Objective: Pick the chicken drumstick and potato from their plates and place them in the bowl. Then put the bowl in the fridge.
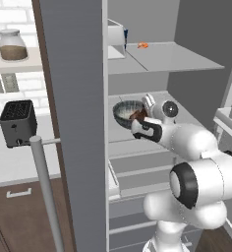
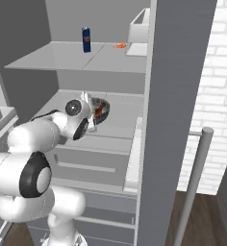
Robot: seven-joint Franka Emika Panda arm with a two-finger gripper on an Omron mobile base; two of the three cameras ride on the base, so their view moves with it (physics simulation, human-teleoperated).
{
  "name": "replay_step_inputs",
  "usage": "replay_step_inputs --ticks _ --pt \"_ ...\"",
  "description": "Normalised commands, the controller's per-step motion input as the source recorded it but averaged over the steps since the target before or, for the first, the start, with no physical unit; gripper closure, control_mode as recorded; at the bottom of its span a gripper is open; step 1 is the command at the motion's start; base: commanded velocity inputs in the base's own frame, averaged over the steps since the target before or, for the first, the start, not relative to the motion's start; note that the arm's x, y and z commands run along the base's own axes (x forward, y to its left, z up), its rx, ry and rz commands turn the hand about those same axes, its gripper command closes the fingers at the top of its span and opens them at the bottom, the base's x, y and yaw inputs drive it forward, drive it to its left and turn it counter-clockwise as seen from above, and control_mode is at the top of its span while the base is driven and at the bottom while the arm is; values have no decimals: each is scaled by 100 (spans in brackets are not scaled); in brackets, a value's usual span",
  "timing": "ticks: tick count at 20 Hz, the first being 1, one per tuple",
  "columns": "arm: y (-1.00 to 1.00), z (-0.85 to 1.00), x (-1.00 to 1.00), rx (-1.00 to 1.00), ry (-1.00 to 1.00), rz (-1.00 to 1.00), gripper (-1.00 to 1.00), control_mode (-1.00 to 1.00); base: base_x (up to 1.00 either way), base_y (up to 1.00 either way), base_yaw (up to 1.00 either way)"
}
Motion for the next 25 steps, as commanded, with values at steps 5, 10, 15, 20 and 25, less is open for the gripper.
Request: replay_step_inputs --ticks 5,10,15,20,25 --pt "0 96 -94 0 -28 0 -100 -100 0 0 0" --pt "-2 100 -97 0 11 0 -100 -100 0 0 0" --pt "-12 100 -100 0 38 1 -100 -100 0 0 0" --pt "-8 94 -100 0 62 5 -100 -100 0 0 0" --pt "10 -35 -100 -1 65 7 -100 -100 0 0 0"
